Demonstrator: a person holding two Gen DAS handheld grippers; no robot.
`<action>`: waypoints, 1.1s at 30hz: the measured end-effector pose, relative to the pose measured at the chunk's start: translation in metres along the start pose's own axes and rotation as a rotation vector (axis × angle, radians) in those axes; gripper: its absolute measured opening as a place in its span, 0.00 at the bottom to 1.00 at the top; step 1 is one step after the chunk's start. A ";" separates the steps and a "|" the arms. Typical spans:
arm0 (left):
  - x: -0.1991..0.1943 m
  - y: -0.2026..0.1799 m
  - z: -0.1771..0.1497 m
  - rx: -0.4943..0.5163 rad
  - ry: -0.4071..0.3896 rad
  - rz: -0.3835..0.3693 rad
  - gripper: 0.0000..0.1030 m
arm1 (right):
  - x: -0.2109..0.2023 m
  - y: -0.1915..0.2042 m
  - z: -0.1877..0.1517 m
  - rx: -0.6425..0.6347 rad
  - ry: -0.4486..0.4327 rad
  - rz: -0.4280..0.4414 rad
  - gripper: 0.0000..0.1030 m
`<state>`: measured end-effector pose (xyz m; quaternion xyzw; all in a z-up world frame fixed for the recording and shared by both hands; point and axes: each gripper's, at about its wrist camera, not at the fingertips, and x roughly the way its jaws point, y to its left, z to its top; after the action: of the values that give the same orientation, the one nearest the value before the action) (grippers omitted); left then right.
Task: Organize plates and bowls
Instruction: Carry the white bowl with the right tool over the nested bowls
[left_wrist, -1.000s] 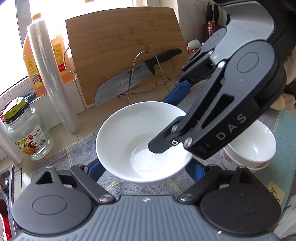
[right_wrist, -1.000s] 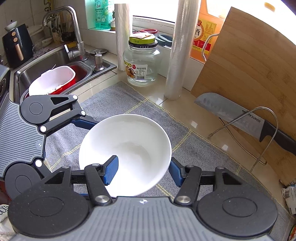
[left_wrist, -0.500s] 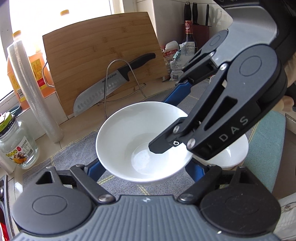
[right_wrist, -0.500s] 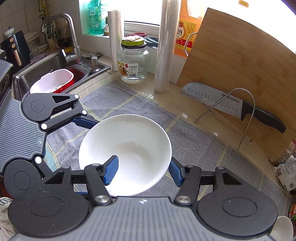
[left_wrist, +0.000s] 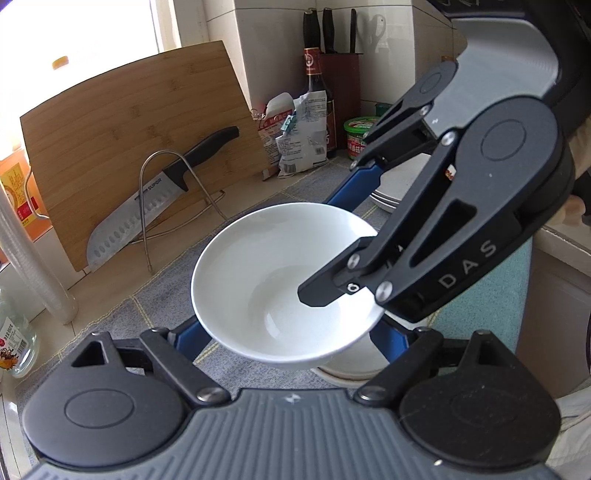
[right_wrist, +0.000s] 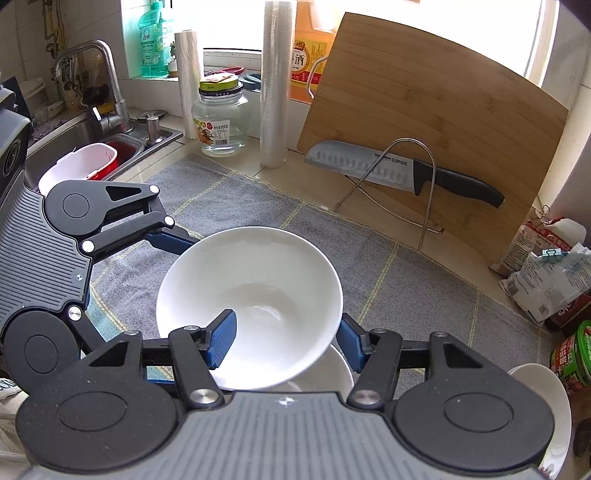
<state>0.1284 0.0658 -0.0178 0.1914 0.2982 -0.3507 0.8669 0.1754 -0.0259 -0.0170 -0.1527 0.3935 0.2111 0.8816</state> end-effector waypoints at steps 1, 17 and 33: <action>0.001 -0.002 0.001 0.001 0.000 -0.007 0.88 | -0.001 -0.002 -0.003 0.004 0.003 -0.005 0.63; 0.019 -0.022 0.004 0.001 0.031 -0.073 0.88 | -0.006 -0.016 -0.031 0.049 0.046 -0.016 0.63; 0.028 -0.016 0.004 -0.009 0.067 -0.101 0.88 | 0.006 -0.021 -0.040 0.069 0.079 0.004 0.63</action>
<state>0.1344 0.0386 -0.0355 0.1838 0.3381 -0.3859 0.8384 0.1642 -0.0600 -0.0446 -0.1296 0.4352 0.1930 0.8698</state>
